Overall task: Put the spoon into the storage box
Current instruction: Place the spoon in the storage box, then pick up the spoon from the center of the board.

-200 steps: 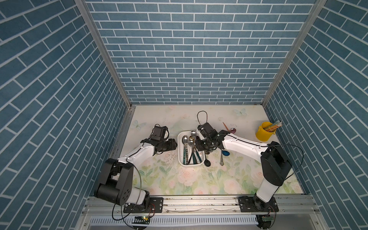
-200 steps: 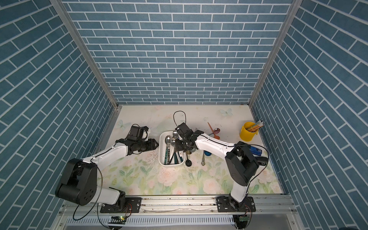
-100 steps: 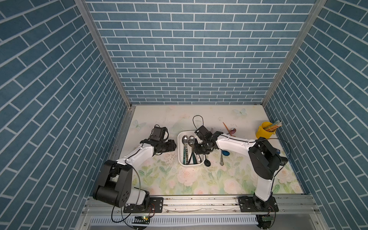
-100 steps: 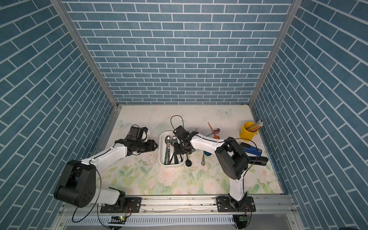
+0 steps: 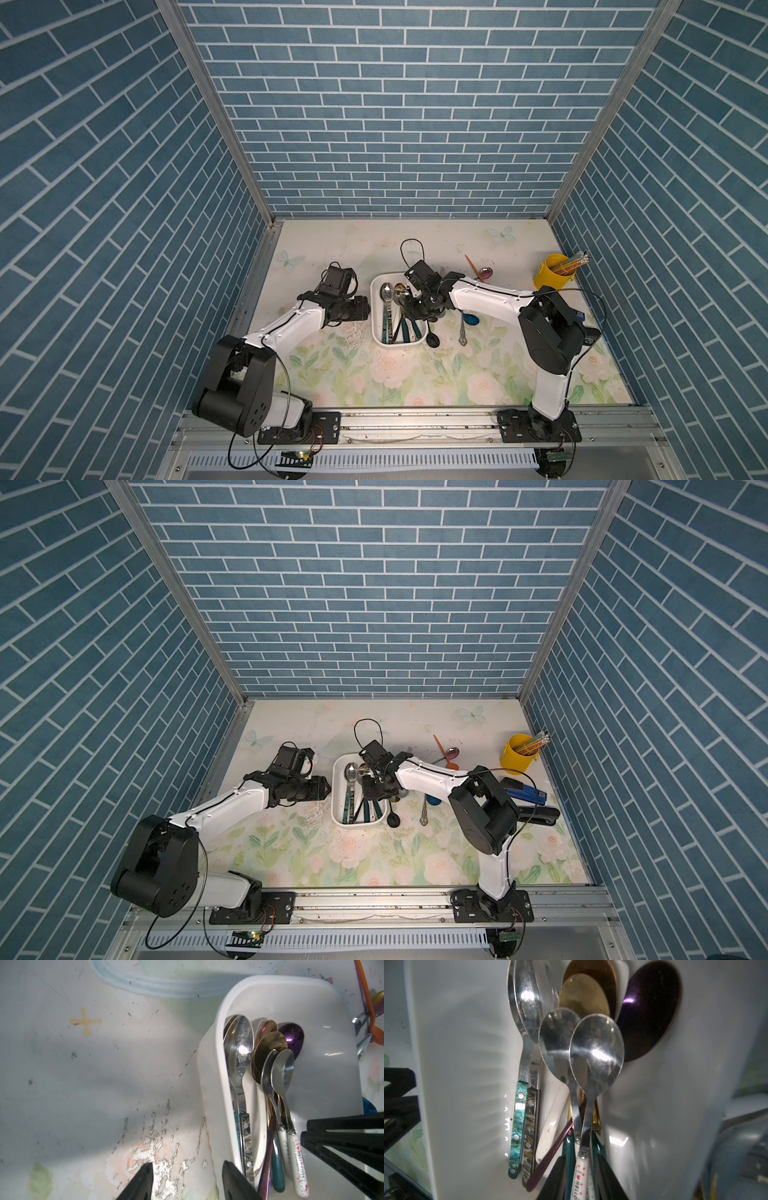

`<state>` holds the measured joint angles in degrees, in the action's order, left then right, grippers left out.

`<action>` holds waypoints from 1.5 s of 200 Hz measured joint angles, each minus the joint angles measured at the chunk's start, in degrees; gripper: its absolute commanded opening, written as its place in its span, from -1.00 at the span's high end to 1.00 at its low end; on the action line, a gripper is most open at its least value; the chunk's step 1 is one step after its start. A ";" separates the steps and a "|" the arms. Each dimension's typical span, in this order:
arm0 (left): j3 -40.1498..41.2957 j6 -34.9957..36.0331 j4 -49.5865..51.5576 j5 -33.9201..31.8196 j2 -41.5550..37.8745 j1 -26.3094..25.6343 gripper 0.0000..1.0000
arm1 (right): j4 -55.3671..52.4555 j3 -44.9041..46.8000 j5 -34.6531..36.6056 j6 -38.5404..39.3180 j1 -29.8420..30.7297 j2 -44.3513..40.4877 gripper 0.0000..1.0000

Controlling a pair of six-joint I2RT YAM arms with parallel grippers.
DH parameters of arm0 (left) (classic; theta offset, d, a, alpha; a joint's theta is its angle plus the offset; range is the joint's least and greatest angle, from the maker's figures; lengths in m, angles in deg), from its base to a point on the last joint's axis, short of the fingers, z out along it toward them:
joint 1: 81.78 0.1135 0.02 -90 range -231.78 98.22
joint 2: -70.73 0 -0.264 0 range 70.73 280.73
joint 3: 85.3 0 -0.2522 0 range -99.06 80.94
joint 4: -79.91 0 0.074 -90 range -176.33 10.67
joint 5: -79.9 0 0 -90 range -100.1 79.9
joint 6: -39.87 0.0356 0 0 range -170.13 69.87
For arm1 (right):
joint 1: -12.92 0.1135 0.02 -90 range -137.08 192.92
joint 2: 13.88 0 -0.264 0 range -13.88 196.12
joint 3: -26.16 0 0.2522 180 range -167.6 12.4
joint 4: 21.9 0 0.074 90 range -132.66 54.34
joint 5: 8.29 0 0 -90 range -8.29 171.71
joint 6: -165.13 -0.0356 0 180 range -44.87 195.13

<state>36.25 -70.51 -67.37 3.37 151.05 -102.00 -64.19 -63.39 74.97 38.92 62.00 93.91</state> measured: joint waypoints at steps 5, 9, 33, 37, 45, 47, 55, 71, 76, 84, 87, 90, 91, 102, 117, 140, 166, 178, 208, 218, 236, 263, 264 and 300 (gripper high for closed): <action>-0.24 0.11 0.15 -0.26 0.00 -0.22 -0.17 | -0.61 -0.26 0.57 0.02 0.00 -0.24 0.41; -0.48 0.28 0.35 -0.57 0.00 -0.46 -0.17 | -1.07 -0.48 1.18 0.02 0.00 -0.57 0.40; -2.54 0.83 1.20 -2.14 -0.15 -2.10 -0.18 | -3.74 -1.79 5.25 0.02 -0.22 -3.98 0.39; -3.02 0.92 1.33 -2.32 -0.15 -2.51 -0.18 | -3.93 -1.86 5.60 0.02 -0.28 -4.68 0.39; -4.13 1.16 1.55 -2.78 -0.17 -3.39 -0.18 | -4.42 -1.86 6.58 0.04 -0.59 -6.32 0.39; -4.44 1.22 1.64 -2.99 -0.17 -3.63 -0.18 | -4.55 -1.86 6.82 0.04 -0.74 -6.82 0.39; -5.53 1.53 1.81 -3.50 -0.17 -4.50 -0.18 | -4.94 -1.68 7.52 0.04 -1.33 -8.48 0.38; -7.32 2.03 2.12 -4.92 -0.17 -6.03 -0.18 | -5.18 0.02 8.76 0.15 -3.37 -11.89 0.37; -7.76 2.23 2.21 -5.35 -0.17 -6.54 -0.18 | -5.14 1.09 9.07 0.22 -4.31 -12.98 0.37; -8.31 2.36 2.25 -5.95 -0.17 -7.26 -0.18 | -5.16 3.37 9.60 0.28 -5.97 -14.64 0.37; -8.46 2.45 2.25 -6.08 -0.15 -7.52 -0.18 | -5.20 4.31 9.84 0.28 -6.73 -15.26 0.37; -8.57 2.49 2.27 -6.27 -0.15 -7.72 -0.18 | -5.16 5.27 9.88 0.35 -7.37 -15.72 0.36; -8.63 2.51 2.29 -6.29 -0.15 -7.82 -0.18 | -5.18 5.51 9.92 0.37 -7.52 -15.85 0.37; -8.94 2.78 2.36 -6.80 -0.04 -8.46 -0.18 | -5.31 9.07 10.27 0.68 -10.21 -17.22 0.36; -9.01 3.04 2.60 -7.26 0.26 -9.05 -0.18 | -5.68 13.16 10.60 1.20 -13.62 -17.81 0.36; -9.01 3.10 3.17 -7.87 0.76 -9.33 -0.18 | -6.21 16.46 10.80 2.69 -17.11 -17.75 0.35; -9.01 3.13 3.52 -8.28 0.87 -9.33 -0.18 | -5.40 16.90 10.34 4.31 -18.75 -16.79 0.35; -9.01 3.10 3.54 -8.35 0.87 -9.38 -0.18 | -4.94 16.81 10.01 5.09 -19.17 -15.63 0.35; -9.01 3.10 3.82 -8.48 0.87 -9.42 -0.18 | -3.72 16.37 9.46 6.51 -20.04 -11.50 0.36; -9.01 3.08 3.93 -8.52 0.90 -9.42 -0.18 | -3.32 16.22 9.18 6.69 -20.35 -10.32 0.36; -9.01 3.08 3.98 -8.55 0.98 -9.42 -0.18 | -2.80 15.50 8.79 6.71 -20.94 -8.52 0.36; -9.01 3.08 4.15 -8.63 1.14 -9.42 -0.18 | -0.98 14.40 7.80 6.71 -21.14 -7.13 0.36; -9.01 3.08 4.17 -8.66 1.14 -9.42 -0.18 | -0.90 14.38 7.80 6.69 -21.14 -7.08 0.36; -9.07 3.10 4.37 -8.76 2.25 -9.42 -0.18 | 1.03 13.55 6.86 6.69 -21.18 -5.86 0.37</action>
<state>27.18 -67.41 -63.00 -5.39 153.30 -111.42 -63.17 -49.84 81.83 45.61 40.82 88.05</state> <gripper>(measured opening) 0.590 0.320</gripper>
